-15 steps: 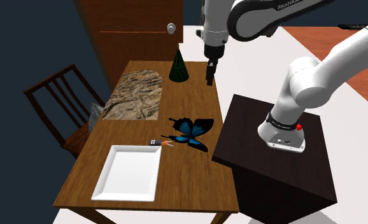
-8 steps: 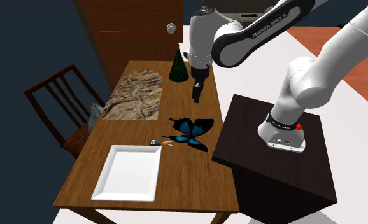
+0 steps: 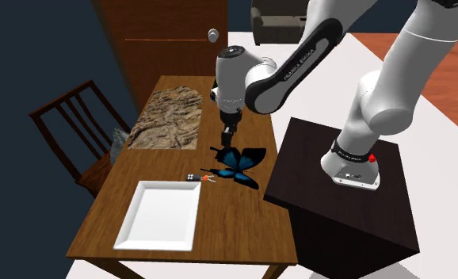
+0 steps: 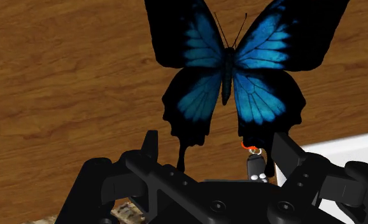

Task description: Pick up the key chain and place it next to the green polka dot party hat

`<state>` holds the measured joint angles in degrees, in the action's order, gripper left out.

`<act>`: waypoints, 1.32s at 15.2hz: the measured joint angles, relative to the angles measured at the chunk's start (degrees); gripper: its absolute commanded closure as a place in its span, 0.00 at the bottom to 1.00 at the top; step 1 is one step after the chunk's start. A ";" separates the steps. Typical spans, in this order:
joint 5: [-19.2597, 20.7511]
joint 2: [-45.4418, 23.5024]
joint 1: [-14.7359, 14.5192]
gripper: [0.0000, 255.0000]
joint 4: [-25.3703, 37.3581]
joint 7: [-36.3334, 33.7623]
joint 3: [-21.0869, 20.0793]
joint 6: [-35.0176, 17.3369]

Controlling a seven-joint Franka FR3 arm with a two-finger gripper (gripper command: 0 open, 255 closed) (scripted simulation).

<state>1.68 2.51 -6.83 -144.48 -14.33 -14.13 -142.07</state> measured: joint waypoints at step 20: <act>15.28 -35.69 -9.38 0.00 21.09 -17.36 4.73 -15.29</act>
<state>16.96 -33.19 -16.21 -123.39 -31.69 -9.41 -157.36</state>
